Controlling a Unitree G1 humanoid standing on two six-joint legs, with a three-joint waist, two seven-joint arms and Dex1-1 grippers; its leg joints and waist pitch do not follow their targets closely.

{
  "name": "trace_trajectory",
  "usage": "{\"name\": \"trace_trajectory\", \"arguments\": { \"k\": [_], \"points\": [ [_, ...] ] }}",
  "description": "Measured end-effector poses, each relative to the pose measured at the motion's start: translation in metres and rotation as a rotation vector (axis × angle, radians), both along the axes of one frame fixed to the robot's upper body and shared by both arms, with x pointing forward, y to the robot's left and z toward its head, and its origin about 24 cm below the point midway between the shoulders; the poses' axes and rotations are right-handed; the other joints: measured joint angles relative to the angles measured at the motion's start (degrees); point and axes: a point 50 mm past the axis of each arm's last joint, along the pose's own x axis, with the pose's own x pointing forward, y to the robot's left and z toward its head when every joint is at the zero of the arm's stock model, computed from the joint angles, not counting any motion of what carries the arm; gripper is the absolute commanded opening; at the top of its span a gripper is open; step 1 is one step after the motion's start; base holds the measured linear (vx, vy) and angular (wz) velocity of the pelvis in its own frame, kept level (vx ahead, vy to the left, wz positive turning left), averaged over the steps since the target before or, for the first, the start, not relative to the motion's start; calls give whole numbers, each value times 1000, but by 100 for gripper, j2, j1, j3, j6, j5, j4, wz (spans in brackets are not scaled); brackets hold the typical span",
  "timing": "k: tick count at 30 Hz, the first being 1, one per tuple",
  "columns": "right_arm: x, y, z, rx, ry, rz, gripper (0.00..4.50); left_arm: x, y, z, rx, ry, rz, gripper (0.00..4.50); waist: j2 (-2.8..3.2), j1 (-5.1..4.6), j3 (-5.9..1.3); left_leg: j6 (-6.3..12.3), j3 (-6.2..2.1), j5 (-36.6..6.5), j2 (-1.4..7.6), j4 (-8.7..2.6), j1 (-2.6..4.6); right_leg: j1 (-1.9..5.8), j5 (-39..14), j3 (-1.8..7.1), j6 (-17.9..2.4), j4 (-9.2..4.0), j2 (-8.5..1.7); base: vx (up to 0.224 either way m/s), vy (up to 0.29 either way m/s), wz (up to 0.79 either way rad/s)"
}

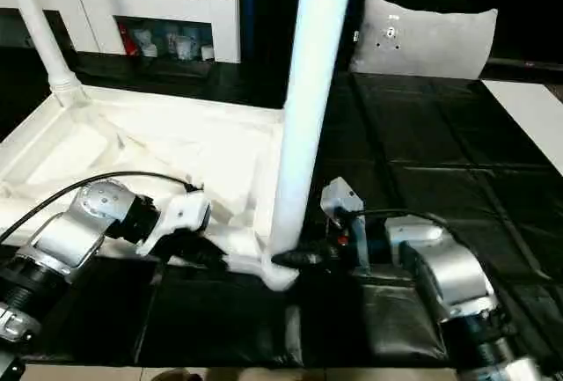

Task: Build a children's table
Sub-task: Rotate leg to tighten

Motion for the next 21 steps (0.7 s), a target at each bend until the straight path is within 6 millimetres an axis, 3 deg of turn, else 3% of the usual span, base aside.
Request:
{"name": "trace_trajectory", "arguments": {
  "k": [3,5,9,15,16,21],
  "points": [
    [8,5,-2,-21,-22,-151,206,6,-3,-2,-2,10,128,0,-1,-98,0,-2,1,1,0,6,15,6,-13,3,24,-2,0,0,0,0],
    [15,8,-4,-33,-39,-281,202,10,-10,-3,-9,3,210,0,-4,-217,-2,-3,5,2,-2,6,26,10,-15,8,27,-10,0,0,0,0],
    [33,23,-5,-49,-44,-601,198,21,-29,-5,-27,-19,406,0,-10,-356,-6,-4,5,2,-3,6,40,9,-15,10,27,-9,1,0,0,0],
    [48,34,-2,-91,-52,-859,197,27,-54,-6,-54,-35,563,0,-9,-359,-6,-3,5,1,-5,1,34,6,-12,11,27,-18,1,0,0,0],
    [49,35,-2,-88,-56,-885,251,28,-56,-6,-58,-39,576,0,-9,-351,-6,-2,5,0,-5,-2,32,5,-9,12,26,-18,1,0,0,0],
    [50,39,-1,-64,-68,-911,294,29,-58,-5,-64,-46,586,0,-9,-341,-6,0,5,-4,-7,-26,28,-2,13,8,-5,-24,2,0,0,0]
  ]
}}
